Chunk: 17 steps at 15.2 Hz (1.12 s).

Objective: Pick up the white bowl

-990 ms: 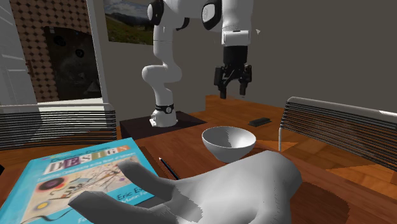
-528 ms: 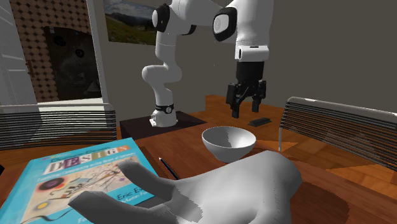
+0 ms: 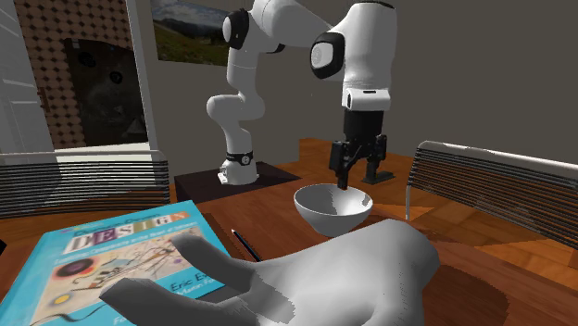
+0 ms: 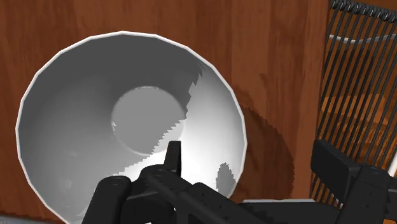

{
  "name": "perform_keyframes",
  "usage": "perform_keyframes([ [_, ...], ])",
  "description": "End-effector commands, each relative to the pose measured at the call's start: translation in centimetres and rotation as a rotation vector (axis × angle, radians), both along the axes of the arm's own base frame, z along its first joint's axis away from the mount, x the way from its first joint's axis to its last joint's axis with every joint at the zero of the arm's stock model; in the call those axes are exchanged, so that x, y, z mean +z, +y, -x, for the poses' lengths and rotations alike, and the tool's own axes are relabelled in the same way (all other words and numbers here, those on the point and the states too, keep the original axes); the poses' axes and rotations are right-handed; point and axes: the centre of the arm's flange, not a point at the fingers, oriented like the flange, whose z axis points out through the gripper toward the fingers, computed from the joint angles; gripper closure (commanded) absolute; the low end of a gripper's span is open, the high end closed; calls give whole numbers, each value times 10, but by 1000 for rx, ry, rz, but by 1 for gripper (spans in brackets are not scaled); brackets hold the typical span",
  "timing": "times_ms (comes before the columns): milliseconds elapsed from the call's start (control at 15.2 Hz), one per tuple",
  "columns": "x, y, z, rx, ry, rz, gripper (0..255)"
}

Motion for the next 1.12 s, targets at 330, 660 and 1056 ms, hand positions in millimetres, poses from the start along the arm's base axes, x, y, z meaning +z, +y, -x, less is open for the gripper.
perform_keyframes([
  [330,-2,0,0,0,-1,0,255],
  [660,3,0,0,0,-1,0,255],
  [1056,35,0,0,0,-1,0,255],
])
